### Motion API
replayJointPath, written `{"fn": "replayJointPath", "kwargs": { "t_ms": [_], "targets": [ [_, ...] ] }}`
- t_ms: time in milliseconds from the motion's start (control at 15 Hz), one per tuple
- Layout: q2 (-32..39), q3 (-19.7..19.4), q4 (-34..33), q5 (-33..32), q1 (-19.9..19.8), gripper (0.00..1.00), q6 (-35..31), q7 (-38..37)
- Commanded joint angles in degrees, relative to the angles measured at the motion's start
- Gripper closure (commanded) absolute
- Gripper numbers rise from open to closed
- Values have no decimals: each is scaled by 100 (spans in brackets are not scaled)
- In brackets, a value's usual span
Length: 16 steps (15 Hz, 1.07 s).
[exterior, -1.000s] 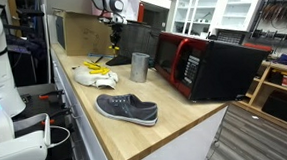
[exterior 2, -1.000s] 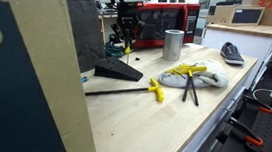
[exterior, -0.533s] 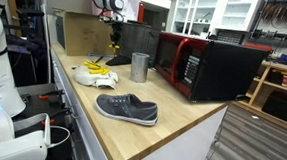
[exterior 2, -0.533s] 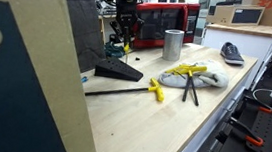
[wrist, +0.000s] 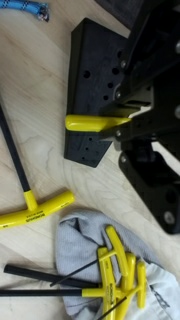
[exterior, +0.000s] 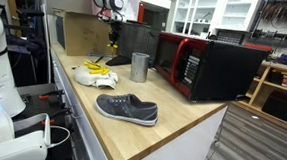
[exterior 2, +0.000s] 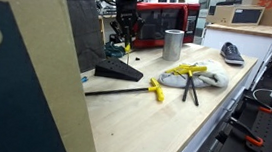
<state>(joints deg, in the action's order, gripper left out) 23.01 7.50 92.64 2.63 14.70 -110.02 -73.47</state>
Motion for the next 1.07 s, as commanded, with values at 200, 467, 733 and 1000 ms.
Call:
{"fn": "replayJointPath", "kwargs": {
  "t_ms": [200, 467, 733, 1000],
  "targets": [
    [50, -97, -185, 55, 55, 96, 423, -187],
    [64, -154, -173, 28, 48, 96, 492, -264],
    [133, -197, -197, 19, 52, 96, 438, -294],
    [172, -198, -173, 55, 47, 96, 336, -274]
  ]
}}
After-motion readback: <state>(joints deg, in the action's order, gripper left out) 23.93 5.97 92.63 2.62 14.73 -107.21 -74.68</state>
